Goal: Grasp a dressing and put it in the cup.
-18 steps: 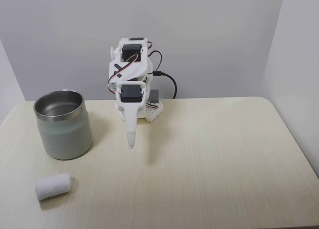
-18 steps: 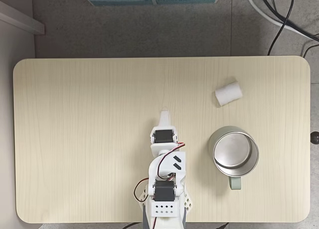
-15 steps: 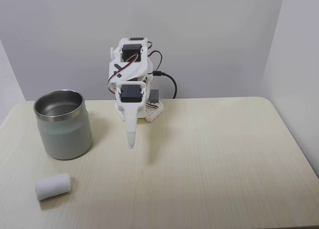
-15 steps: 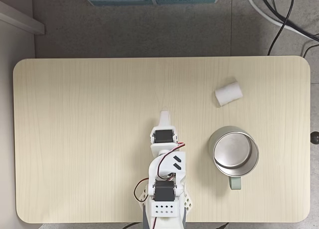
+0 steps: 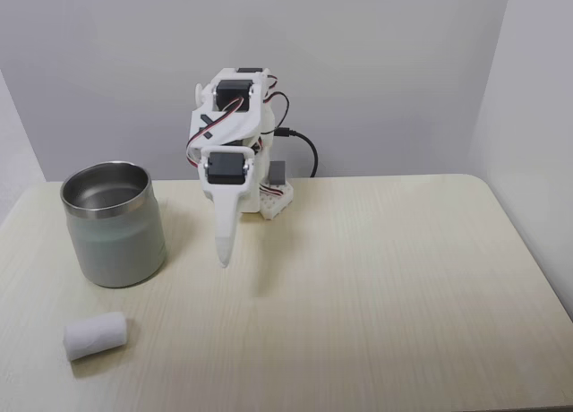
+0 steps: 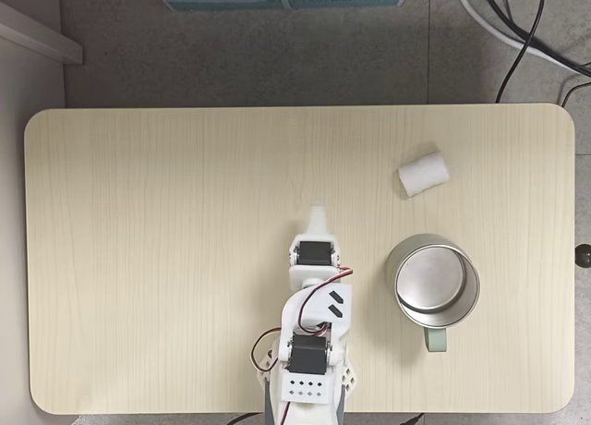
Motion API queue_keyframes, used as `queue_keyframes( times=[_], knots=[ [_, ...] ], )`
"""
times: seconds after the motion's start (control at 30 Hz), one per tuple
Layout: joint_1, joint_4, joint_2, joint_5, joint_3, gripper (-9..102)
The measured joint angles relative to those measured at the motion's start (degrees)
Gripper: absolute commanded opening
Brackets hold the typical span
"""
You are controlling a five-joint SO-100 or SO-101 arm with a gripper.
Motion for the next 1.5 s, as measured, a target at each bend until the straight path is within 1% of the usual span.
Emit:
queue_keyframes(
  times=[0.33,0.47,0.57,0.7,0.9,1.0,1.13,1.3,1.5],
  knots=[
    [0.4,-0.5,0.0,0.5,0.1,0],
    [0.4,1.1,0.0,1.1,3.9,0],
    [0.4,3.3,0.0,1.3,8.7,0],
    [-0.7,9.0,-0.3,1.3,18.5,0],
    [-1.9,16.3,5.9,1.0,34.4,0],
    [-2.0,18.8,10.3,-0.4,41.0,0],
    [0.5,22.9,19.5,-2.4,49.5,1],
    [6.3,28.9,32.0,-6.2,59.9,8],
    [13.9,40.5,52.9,-15.7,76.9,17]
  ],
)
